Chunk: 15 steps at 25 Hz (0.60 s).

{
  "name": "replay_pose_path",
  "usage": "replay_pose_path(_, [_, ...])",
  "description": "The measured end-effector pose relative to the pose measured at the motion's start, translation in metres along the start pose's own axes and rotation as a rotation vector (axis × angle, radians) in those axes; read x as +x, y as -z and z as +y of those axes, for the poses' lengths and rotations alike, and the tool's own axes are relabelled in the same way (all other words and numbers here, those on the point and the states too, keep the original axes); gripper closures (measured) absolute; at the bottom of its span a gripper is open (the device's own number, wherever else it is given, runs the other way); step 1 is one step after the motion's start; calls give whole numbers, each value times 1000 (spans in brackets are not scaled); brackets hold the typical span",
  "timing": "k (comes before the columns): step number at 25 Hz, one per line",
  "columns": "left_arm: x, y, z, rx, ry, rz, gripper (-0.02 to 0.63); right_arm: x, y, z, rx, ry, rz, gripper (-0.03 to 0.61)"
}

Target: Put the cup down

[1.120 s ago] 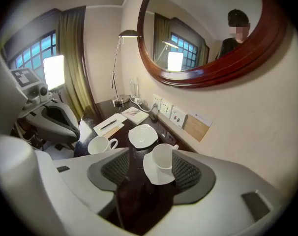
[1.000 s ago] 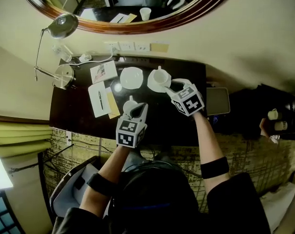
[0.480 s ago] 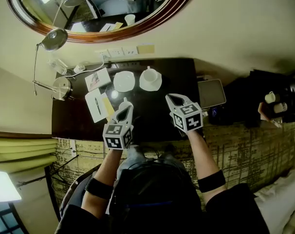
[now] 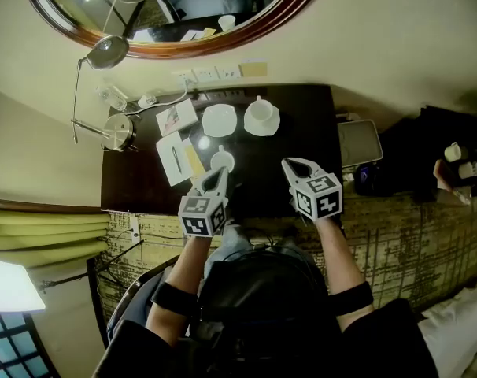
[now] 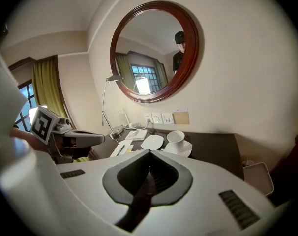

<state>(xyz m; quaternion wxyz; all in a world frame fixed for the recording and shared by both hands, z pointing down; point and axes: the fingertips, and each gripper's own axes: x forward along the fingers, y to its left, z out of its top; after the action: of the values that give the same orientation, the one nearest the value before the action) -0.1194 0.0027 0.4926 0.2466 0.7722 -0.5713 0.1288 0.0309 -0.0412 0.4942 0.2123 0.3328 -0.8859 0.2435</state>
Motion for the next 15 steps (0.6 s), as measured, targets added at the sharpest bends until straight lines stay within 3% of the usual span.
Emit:
replay_pose_path(8, [1, 7, 10, 21, -46, 35, 606, 6, 0, 10, -16, -35, 12, 578])
replay_pose_path(12, [11, 17, 13, 86, -60, 150, 605, 11, 4, 11, -10, -48, 33, 577])
replay_pose_path(15, [25, 27, 13, 111, -26, 231, 448, 15, 5, 9, -6, -53, 44, 578])
